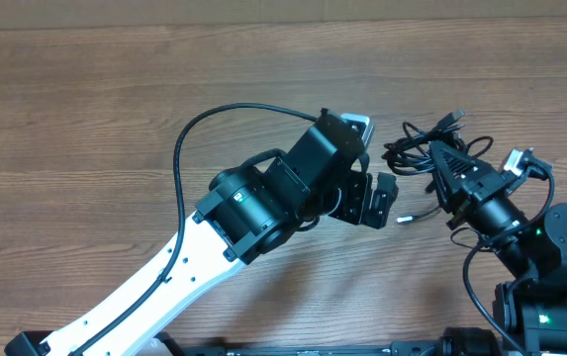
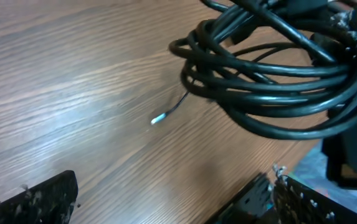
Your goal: Untangle cables
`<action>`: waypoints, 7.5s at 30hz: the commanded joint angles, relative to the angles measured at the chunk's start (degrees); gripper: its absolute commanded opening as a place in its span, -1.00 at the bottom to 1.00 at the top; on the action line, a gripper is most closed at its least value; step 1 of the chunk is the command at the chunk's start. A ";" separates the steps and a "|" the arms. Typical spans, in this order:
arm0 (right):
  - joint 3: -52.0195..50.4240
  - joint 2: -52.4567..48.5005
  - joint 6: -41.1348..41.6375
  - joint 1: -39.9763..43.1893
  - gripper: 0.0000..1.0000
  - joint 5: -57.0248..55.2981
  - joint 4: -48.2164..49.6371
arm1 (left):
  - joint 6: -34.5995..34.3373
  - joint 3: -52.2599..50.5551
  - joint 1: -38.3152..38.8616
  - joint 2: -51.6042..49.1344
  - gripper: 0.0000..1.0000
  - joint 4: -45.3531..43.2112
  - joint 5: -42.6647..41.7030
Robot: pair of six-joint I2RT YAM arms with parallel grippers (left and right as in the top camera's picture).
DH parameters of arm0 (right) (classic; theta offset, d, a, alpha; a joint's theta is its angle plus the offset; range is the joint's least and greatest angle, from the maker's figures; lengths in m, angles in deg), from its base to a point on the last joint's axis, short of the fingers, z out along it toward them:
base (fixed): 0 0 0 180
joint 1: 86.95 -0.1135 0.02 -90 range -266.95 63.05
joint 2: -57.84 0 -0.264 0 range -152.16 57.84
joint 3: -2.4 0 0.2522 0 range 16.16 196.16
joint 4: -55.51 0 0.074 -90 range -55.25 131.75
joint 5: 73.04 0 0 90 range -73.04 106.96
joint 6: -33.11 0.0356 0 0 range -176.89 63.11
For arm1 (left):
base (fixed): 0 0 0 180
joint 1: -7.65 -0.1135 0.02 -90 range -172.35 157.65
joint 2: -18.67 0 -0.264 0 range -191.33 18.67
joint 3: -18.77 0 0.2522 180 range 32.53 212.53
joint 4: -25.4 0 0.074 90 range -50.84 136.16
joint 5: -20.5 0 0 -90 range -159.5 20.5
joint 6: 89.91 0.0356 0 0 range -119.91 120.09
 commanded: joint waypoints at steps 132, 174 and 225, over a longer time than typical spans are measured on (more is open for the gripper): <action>0.15 0.26 30.51 -0.15 -0.93 -1.07 7.69 | -3.54 1.18 1.07 -7.54 1.00 -35.95 -2.62; 0.15 0.26 -18.23 -0.15 -0.92 -0.52 6.40 | 4.94 1.20 -2.60 5.70 0.86 -9.05 6.58; 0.15 0.26 -58.01 -0.15 -0.92 31.36 15.93 | 15.93 1.18 -9.49 2.19 0.04 -8.74 -21.77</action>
